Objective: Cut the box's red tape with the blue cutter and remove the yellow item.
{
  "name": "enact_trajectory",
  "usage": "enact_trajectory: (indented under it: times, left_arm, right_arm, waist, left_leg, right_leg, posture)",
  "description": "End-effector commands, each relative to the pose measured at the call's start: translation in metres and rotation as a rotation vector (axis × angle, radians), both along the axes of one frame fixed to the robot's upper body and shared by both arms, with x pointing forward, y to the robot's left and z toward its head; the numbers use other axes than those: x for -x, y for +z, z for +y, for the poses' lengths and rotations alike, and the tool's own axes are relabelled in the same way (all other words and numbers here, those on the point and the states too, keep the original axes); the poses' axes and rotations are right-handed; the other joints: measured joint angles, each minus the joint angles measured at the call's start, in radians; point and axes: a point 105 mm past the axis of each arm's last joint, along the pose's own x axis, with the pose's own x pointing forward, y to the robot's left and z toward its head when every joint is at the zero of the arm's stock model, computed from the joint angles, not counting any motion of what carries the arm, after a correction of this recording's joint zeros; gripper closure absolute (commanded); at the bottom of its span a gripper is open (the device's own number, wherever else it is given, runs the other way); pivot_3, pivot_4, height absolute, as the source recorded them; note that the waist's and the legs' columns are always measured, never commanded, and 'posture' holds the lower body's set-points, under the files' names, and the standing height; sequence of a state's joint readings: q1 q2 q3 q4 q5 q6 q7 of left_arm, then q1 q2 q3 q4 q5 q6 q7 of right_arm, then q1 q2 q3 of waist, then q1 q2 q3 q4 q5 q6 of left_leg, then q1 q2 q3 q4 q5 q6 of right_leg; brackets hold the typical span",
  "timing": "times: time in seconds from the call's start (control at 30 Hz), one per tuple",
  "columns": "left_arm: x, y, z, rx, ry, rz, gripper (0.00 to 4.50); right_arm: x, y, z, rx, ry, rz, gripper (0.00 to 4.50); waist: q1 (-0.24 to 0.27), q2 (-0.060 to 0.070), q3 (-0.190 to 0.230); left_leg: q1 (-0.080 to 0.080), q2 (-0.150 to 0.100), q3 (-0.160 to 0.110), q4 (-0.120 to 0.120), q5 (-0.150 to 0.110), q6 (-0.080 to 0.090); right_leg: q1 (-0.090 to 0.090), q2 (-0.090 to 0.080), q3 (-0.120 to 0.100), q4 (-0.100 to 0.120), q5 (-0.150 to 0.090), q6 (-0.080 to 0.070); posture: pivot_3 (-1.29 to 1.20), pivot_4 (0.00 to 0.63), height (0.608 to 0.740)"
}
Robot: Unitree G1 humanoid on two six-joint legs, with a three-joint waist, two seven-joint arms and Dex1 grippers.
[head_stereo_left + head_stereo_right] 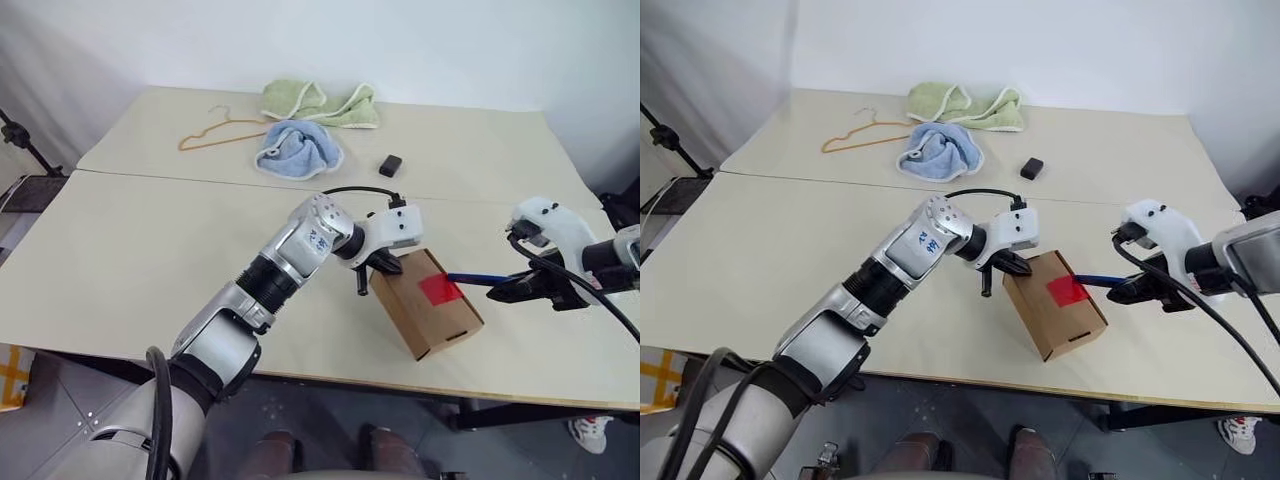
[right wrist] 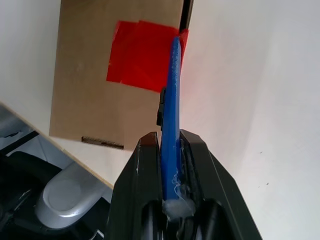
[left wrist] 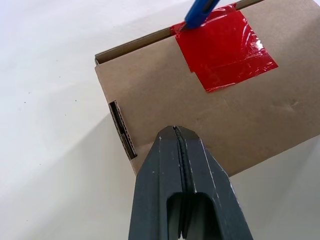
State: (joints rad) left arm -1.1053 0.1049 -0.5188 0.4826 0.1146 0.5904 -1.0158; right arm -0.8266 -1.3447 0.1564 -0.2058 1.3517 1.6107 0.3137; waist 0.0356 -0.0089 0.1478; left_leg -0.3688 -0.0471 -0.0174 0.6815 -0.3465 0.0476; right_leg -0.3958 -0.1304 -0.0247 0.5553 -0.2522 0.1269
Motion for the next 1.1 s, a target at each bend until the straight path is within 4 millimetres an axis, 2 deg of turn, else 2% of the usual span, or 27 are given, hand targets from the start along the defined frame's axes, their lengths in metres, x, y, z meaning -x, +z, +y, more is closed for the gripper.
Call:
enact_trajectory:
  times: [0.03,0.27,0.57,0.93,1.1]
  left_arm:
    - [0.002,-0.055,0.019,-0.158,0.085,0.108,4.50]
    - [0.003,-0.055,0.017,-0.158,0.079,0.108,4.50]
    - [0.001,-0.056,0.018,-0.158,0.095,0.109,4.50]
    - [0.000,-0.056,0.017,-0.156,0.101,0.108,4.50]
    - [0.000,-0.056,0.018,-0.157,0.106,0.108,4.50]
  right_arm:
    - [-0.001,0.005,0.016,-0.047,0.068,-0.004,4.33]
    - [-0.004,0.000,0.015,-0.043,0.057,0.007,4.33]
    - [0.023,-0.005,0.005,-0.021,0.066,0.091,4.33]
    - [0.040,-0.006,-0.003,-0.002,0.049,0.140,4.33]
    - [0.055,-0.008,-0.008,0.018,0.046,0.195,4.33]
  waist:
    - [-0.005,0.000,0.000]
    - [-0.005,0.000,0.000]
    - [0.018,0.002,0.000]
    - [0.021,0.002,-0.001]
    - [0.023,0.002,0.000]
  left_leg:
    - [0.000,0.000,0.000,0.000,0.000,0.000]
    - [-0.001,0.000,0.000,0.000,-0.001,0.001]
    - [-0.001,0.000,-0.001,-0.001,-0.003,0.002]
    - [-0.002,0.000,0.000,-0.001,-0.008,0.004]
    - [-0.003,0.000,0.000,-0.001,-0.008,0.004]
  right_leg:
    - [0.000,0.000,0.000,0.000,0.000,0.000]
    - [0.000,0.000,0.000,0.000,0.000,0.000]
    - [-0.001,0.000,0.000,-0.001,0.000,0.000]
    - [-0.001,0.000,0.000,-0.005,0.000,0.000]
    - [-0.001,0.000,0.000,-0.005,0.000,-0.001]
  posture:
    - [0.00,0.150,0.740]
    - [0.00,0.150,0.740]
    - [0.00,0.150,0.740]
    - [0.00,0.150,0.740]
    - [0.00,0.150,0.740]
